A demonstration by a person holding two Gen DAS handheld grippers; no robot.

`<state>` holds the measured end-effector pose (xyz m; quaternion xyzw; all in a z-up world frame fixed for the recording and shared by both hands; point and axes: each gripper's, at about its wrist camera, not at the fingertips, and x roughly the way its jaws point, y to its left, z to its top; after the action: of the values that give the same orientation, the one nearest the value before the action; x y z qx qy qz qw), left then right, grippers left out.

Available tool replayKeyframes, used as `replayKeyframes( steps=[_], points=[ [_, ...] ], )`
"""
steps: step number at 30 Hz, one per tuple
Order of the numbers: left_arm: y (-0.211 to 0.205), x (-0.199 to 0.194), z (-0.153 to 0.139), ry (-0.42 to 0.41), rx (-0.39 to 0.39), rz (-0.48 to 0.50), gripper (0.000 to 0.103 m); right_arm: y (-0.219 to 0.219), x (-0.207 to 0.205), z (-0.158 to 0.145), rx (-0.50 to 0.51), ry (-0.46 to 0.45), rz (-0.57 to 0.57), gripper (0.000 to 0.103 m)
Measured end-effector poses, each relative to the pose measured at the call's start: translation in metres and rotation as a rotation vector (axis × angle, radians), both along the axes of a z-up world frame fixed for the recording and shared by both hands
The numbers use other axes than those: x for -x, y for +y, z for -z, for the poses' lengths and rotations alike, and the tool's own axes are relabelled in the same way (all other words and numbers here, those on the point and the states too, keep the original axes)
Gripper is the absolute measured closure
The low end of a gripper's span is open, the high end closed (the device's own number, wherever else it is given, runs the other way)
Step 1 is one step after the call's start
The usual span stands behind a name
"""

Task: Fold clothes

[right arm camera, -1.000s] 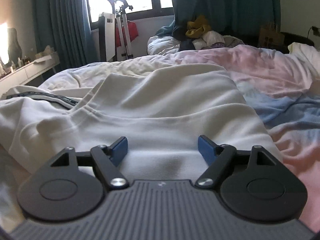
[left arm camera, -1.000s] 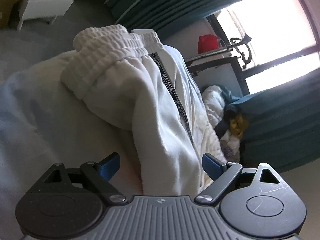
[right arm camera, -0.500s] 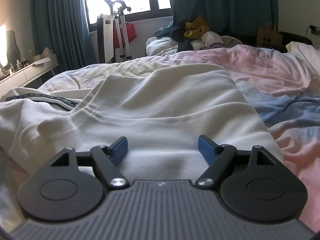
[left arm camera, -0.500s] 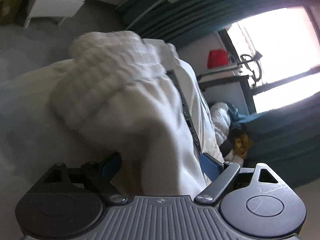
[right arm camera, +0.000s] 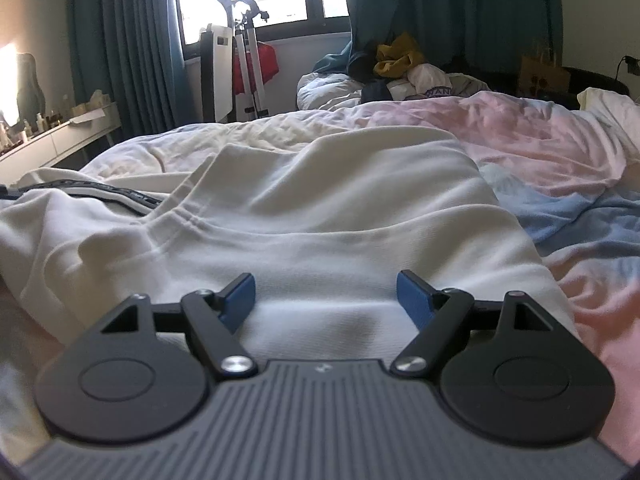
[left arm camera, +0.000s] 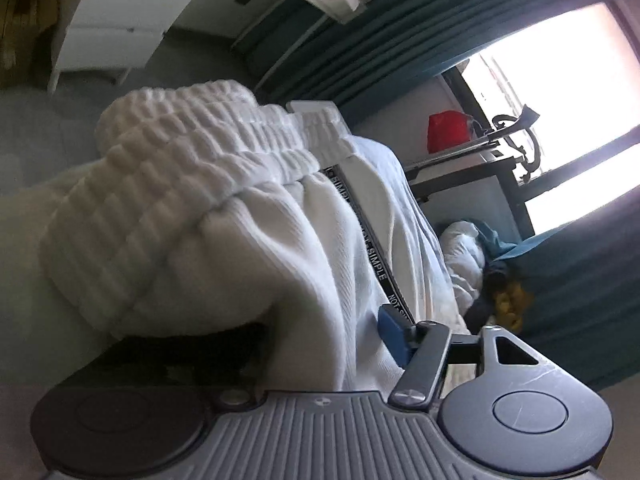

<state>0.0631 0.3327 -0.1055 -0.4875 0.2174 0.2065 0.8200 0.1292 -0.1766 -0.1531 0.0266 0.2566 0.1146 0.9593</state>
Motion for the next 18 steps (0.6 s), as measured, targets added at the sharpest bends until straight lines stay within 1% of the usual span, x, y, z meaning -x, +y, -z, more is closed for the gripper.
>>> replayKeyframes(
  steps=[1, 2, 5, 6, 7, 10, 12, 15, 17, 18],
  points=[
    [-0.004, -0.004, -0.004, 0.017, -0.048, 0.008, 0.060, 0.000, 0.000, 0.001, 0.002, -0.003, -0.001, 0.023],
    [-0.010, -0.009, -0.009, 0.046, -0.116, 0.025, 0.071, 0.000, 0.001, 0.001, 0.000, -0.008, -0.003, 0.023],
    [-0.029, -0.022, -0.027, 0.102, -0.293, 0.056, 0.081, -0.006, 0.000, 0.005, -0.030, -0.020, -0.011, 0.022],
    [-0.035, -0.023, -0.033, 0.099, -0.329, 0.056, 0.083, -0.008, 0.000, 0.006, -0.040, -0.022, -0.013, 0.022],
    [-0.044, -0.026, -0.040, 0.100, -0.380, 0.063, 0.085, -0.008, 0.000, 0.007, -0.043, -0.023, -0.014, 0.022],
    [-0.084, -0.031, -0.070, 0.121, -0.599, 0.101, 0.086, -0.008, 0.000, 0.006, -0.045, -0.025, -0.018, 0.022],
    [-0.115, -0.034, -0.095, 0.089, -0.729, 0.106, 0.087, -0.009, 0.000, 0.006, -0.056, -0.022, -0.019, 0.022],
    [-0.175, -0.060, -0.130, 0.043, -0.916, 0.140, 0.087, -0.016, -0.001, 0.002, -0.111, -0.010, -0.009, 0.022],
    [-0.219, -0.081, -0.149, 0.019, -1.042, 0.184, 0.087, -0.022, -0.001, -0.002, -0.156, 0.001, -0.001, 0.025],
    [-0.242, -0.087, -0.157, 0.005, -1.097, 0.211, 0.087, -0.027, -0.002, -0.004, -0.194, 0.009, 0.008, 0.025]
  ],
)
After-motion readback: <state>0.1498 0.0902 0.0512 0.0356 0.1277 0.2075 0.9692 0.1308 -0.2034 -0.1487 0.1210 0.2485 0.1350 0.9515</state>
